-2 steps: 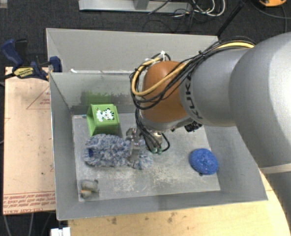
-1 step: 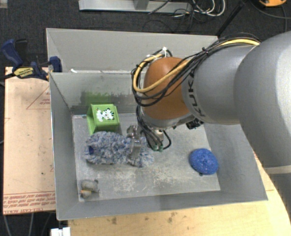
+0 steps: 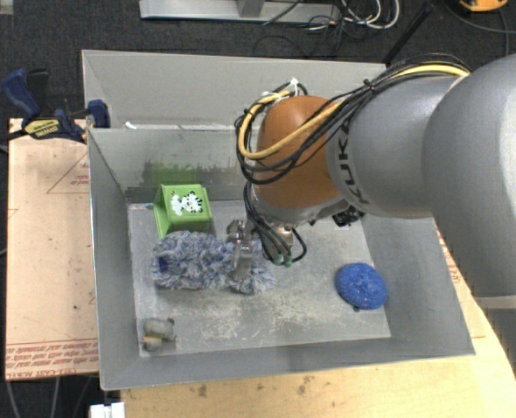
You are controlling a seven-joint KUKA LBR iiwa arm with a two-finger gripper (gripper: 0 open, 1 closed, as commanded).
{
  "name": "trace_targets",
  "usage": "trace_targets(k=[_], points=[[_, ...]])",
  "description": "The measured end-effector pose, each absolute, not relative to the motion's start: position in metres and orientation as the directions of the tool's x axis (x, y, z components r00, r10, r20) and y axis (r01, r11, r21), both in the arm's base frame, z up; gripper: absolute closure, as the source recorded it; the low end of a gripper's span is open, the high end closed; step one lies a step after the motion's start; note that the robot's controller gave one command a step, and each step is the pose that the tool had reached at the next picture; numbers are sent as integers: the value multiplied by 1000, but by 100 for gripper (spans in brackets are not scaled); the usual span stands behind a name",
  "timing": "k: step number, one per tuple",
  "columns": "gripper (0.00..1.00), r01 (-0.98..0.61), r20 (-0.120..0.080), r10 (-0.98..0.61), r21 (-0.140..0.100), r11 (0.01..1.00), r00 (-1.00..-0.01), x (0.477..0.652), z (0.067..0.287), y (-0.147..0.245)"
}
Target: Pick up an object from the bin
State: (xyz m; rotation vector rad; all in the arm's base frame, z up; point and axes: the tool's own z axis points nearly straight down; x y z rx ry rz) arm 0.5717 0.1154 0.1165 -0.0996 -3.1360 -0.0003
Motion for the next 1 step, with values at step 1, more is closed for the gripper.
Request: trace_targets(k=[1], points=[[100,63,3,63,0,998,-998,572,136,115]])
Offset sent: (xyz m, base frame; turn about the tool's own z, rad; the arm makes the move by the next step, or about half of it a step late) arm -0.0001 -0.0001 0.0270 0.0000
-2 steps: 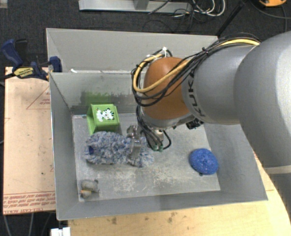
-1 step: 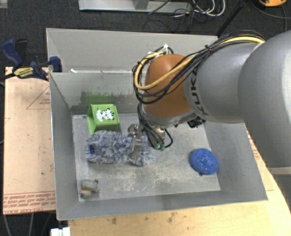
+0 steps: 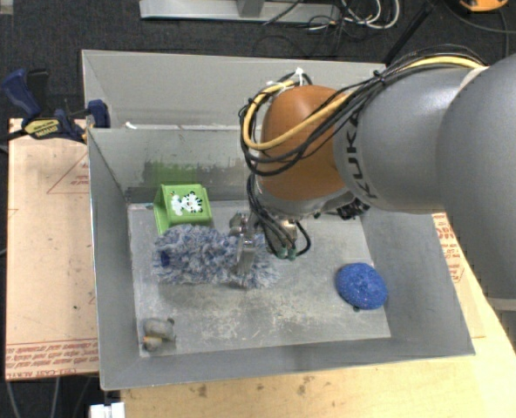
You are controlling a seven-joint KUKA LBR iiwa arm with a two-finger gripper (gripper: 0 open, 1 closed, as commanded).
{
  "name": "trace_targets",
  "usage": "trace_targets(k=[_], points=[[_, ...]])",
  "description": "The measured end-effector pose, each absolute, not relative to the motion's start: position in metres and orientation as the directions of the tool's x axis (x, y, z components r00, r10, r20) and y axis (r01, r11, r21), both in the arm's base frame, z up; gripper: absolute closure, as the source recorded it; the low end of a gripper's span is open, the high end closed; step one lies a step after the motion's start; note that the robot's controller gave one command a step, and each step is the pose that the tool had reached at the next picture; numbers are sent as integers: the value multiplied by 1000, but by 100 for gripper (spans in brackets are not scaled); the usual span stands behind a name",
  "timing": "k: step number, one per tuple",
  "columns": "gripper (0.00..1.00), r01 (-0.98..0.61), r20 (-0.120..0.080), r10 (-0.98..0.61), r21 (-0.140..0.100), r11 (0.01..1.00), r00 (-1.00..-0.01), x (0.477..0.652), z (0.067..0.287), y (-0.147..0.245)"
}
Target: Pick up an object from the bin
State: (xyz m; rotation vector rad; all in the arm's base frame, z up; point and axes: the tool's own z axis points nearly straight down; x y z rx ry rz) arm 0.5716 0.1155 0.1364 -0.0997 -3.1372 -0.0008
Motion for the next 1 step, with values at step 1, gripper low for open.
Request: trace_targets(k=[1], points=[[100,63,-4,63,2,998,-998,573,149,116]])
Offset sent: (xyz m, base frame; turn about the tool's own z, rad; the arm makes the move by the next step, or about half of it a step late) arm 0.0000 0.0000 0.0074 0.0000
